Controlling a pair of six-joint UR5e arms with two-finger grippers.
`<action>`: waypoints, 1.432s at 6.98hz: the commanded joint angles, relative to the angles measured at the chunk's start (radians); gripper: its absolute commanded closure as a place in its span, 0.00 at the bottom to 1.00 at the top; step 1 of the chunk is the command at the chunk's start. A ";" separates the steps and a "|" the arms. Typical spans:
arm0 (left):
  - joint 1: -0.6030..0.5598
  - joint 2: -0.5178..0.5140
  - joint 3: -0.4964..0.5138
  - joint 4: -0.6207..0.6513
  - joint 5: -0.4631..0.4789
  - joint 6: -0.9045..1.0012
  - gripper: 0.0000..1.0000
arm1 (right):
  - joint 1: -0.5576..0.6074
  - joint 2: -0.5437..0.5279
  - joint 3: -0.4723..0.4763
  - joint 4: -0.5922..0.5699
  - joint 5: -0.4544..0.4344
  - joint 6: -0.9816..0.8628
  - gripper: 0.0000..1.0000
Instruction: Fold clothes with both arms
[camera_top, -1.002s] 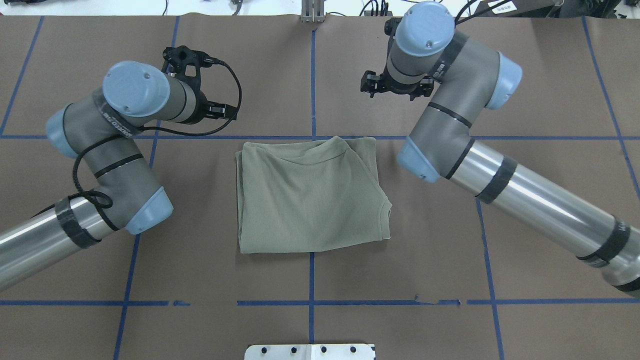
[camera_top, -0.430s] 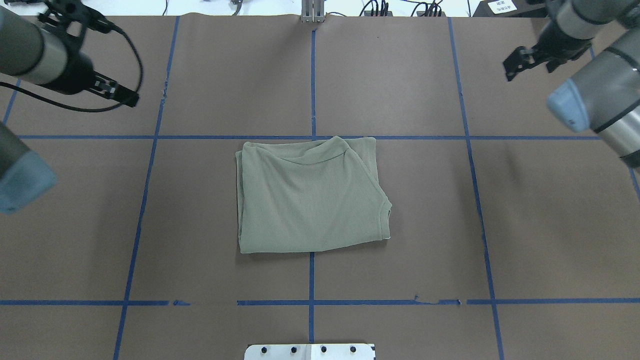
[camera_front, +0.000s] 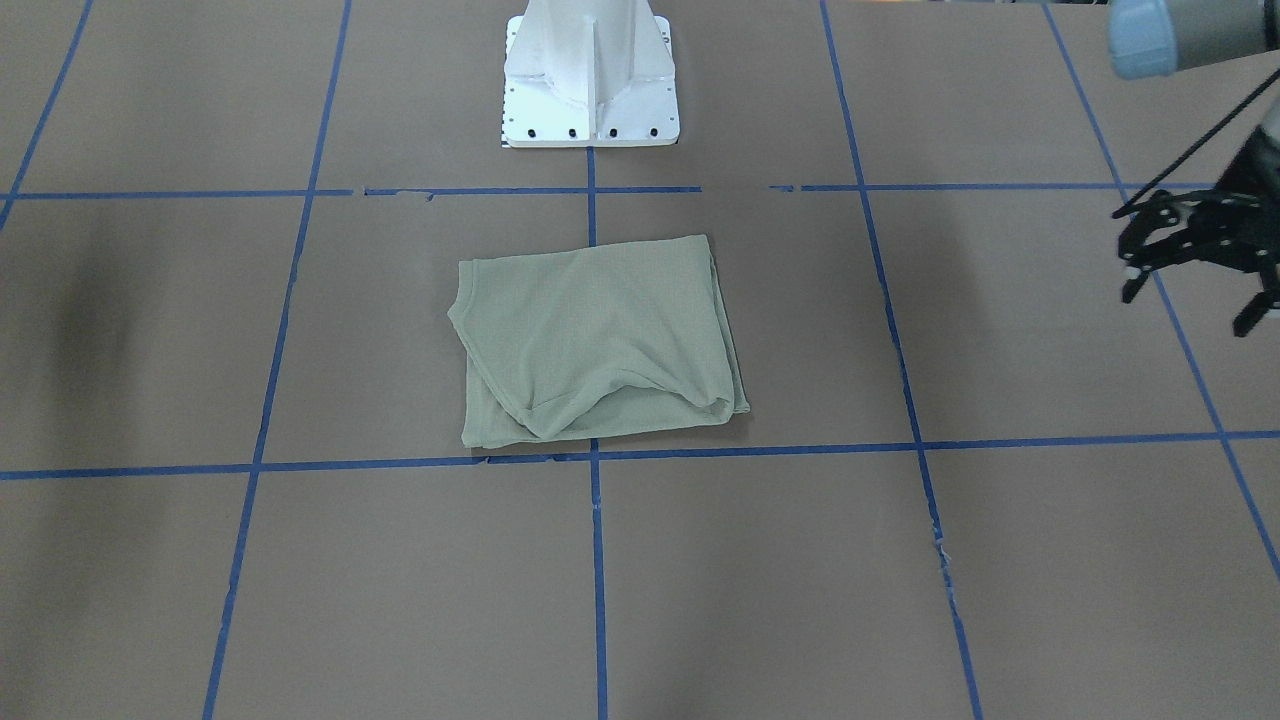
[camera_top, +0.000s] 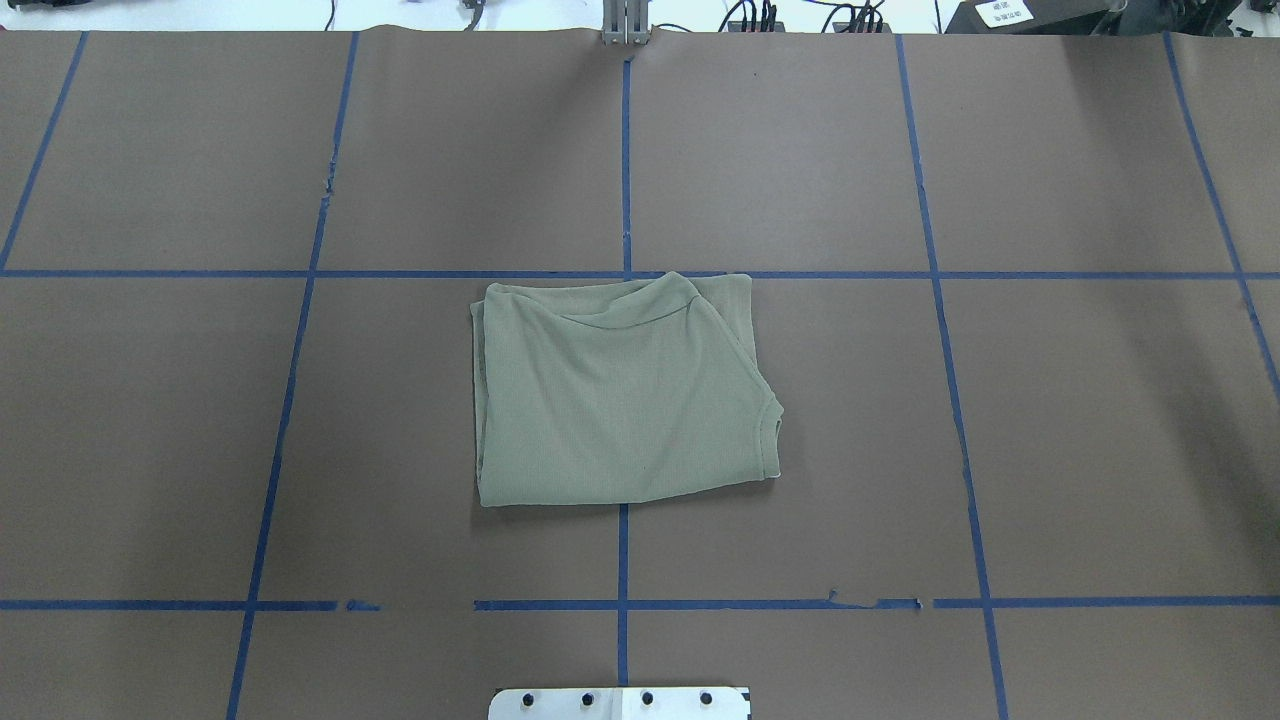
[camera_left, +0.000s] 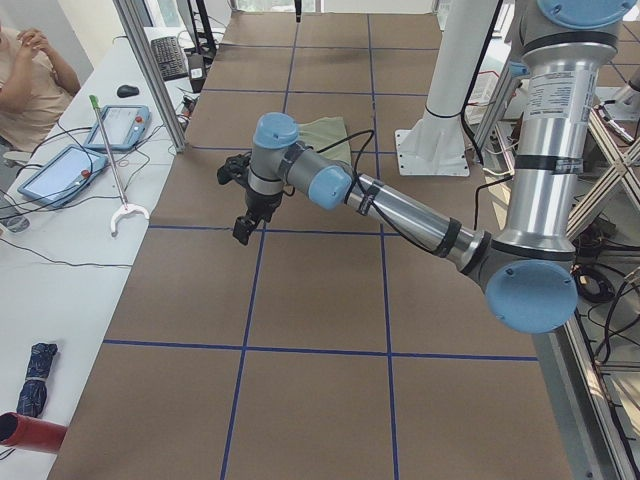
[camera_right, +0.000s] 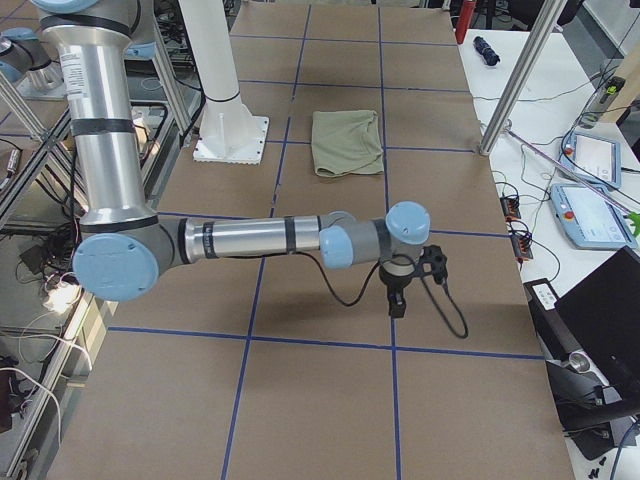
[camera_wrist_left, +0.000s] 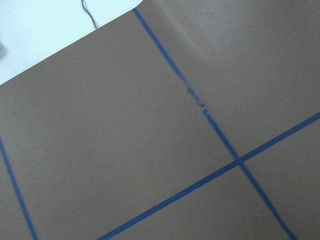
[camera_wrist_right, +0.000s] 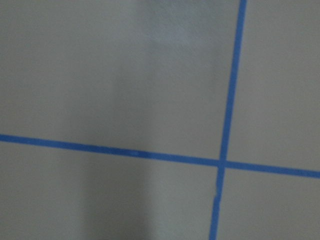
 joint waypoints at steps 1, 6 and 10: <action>-0.128 0.106 0.033 0.021 -0.057 0.040 0.00 | 0.143 -0.208 0.021 0.137 0.037 -0.085 0.00; -0.144 0.177 0.033 0.137 -0.088 0.051 0.00 | 0.097 -0.216 0.350 -0.365 -0.103 -0.086 0.00; -0.164 0.206 0.065 0.233 -0.218 0.203 0.00 | 0.097 -0.216 0.338 -0.365 -0.101 -0.079 0.00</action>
